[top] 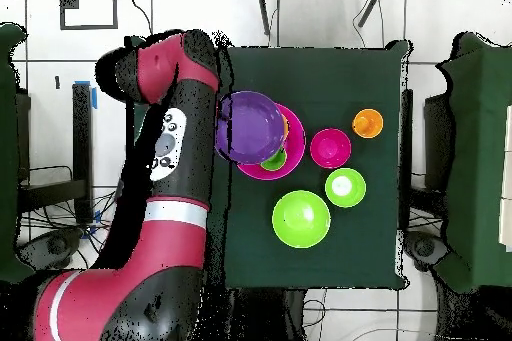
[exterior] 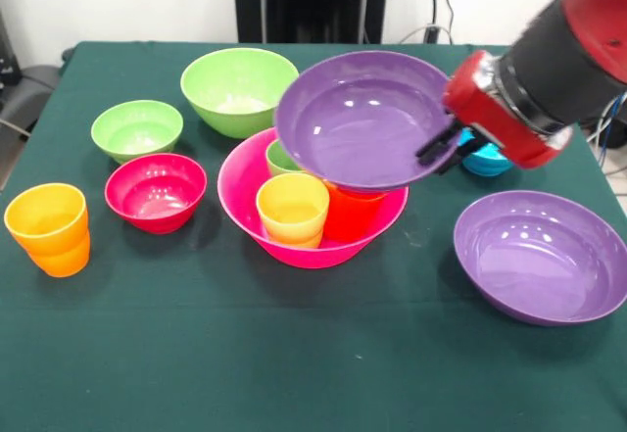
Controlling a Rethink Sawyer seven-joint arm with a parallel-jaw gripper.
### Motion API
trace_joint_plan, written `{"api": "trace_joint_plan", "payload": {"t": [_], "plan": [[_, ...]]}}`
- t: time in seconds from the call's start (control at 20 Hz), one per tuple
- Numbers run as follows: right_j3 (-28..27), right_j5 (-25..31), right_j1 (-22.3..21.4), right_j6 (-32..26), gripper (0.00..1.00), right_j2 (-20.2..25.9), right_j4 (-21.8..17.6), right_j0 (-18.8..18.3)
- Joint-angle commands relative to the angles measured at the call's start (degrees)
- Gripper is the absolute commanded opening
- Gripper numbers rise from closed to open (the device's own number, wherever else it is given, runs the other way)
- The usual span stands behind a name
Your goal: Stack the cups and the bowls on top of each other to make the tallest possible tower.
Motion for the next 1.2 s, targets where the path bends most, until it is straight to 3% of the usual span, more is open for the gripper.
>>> {"api": "trace_joint_plan", "payload": {"t": [0.05,0.2,0.45,0.6,0.7,0.95,1.2], "plan": [[-6.1,5.5,4.9,13.7,0.0,-0.9,-0.4,0.8],[-5.2,2.1,5.4,16.8,0.0,-3.9,-2.5,2.5],[-4.7,-1.8,6.6,19.6,0.0,-5.9,-2.8,3.5],[-3.4,-6.1,7.6,24.3,0.0,-10.4,-6.4,6.5],[-2.8,-6.3,8.0,26.0,0.0,-11.8,-6.5,7.7],[-2.1,-6.5,8.4,26.1,0.0,-13.3,-5.9,8.6],[-0.6,-10.8,8.2,24.4,0.0,-13.1,-5.6,8.3]]}}
